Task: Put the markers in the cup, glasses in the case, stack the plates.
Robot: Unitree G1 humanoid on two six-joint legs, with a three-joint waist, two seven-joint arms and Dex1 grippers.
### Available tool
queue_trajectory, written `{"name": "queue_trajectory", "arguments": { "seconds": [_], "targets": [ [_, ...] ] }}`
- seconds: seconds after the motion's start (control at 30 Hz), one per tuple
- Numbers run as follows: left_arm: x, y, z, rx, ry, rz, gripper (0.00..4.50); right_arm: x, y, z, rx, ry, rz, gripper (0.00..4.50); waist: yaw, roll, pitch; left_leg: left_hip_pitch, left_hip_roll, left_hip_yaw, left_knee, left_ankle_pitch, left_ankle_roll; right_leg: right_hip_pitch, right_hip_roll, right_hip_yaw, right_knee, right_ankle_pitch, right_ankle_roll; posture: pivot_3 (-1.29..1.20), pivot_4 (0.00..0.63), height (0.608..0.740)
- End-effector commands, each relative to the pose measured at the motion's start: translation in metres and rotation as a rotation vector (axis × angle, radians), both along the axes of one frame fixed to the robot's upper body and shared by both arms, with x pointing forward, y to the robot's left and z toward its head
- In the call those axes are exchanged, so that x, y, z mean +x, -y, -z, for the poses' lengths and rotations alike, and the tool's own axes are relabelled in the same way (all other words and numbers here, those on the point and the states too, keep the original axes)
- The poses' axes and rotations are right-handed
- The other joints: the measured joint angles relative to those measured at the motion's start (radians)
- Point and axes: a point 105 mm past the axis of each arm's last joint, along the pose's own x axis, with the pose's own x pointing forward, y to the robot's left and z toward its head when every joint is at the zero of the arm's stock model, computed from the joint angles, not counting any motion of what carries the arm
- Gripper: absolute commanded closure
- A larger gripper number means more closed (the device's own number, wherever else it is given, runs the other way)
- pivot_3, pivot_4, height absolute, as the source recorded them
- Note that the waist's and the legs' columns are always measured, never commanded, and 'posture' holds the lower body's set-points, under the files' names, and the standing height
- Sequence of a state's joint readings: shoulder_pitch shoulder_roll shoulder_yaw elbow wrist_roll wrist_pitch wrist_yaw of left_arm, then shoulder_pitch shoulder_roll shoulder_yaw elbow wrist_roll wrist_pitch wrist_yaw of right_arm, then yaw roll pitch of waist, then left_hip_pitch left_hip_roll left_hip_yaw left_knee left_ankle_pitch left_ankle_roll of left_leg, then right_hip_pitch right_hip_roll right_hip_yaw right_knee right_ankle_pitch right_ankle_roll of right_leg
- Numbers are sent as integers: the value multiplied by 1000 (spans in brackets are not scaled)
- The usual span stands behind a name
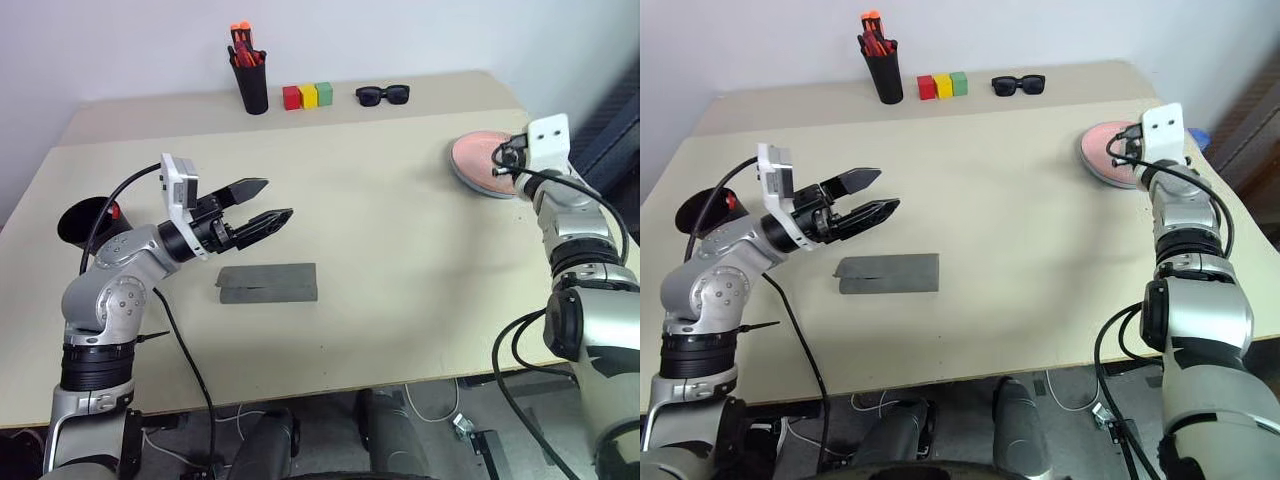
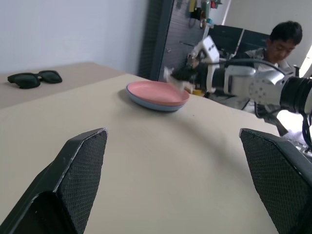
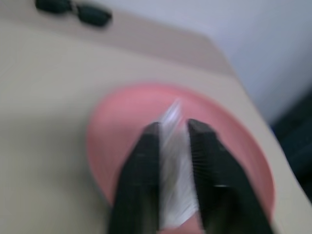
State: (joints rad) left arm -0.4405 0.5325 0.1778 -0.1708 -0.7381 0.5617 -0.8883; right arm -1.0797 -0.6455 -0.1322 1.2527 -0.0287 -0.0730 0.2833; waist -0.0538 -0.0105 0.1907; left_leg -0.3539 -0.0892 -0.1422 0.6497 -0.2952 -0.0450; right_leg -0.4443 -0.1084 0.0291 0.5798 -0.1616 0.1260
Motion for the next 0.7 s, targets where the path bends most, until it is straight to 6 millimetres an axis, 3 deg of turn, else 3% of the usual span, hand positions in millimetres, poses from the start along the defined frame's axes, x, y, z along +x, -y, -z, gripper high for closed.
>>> {"name": "queue_trajectory", "arguments": {
  "seconds": [0.03,0.07,0.23,0.3,0.4,0.57,0.7],
  "targets": [
    [-6,-2,-11,-3,48,0,0,4,-5,-32,-35,103,-10,1681,-1,0,0,0,0,0,0,0,0,0,0,0,0,0,0,0,150,740],
    [-6,-2,-11,-2,48,-2,0,5,-7,-37,-43,120,-18,1178,-1,0,0,0,0,0,0,0,0,0,0,0,0,0,0,0,150,740],
    [-8,-5,-10,1,52,-17,0,5,-38,-66,64,258,-235,1178,-4,0,0,0,0,0,0,0,0,0,0,0,0,0,0,0,150,740],
    [-11,-9,-8,7,49,-19,0,-3,-73,-72,91,293,-485,1178,-9,0,0,0,0,0,0,0,0,0,0,0,0,0,0,0,150,740],
    [-19,-20,-9,15,47,-18,0,-50,-132,-72,161,263,-949,1178,-8,0,0,-1,2,-1,0,0,1,0,1,0,0,0,0,0,150,740],
    [-31,-27,-5,39,24,-6,0,-123,-163,-60,248,70,-1316,1178,21,1,0,-2,2,-1,2,-5,8,-1,0,0,1,0,0,0,150,740],
    [-44,-37,6,70,-18,17,0,-165,-179,-36,198,-95,-1450,1178,35,0,0,-1,1,0,3,-5,8,0,1,0,1,0,1,0,150,740]
  ]
}}
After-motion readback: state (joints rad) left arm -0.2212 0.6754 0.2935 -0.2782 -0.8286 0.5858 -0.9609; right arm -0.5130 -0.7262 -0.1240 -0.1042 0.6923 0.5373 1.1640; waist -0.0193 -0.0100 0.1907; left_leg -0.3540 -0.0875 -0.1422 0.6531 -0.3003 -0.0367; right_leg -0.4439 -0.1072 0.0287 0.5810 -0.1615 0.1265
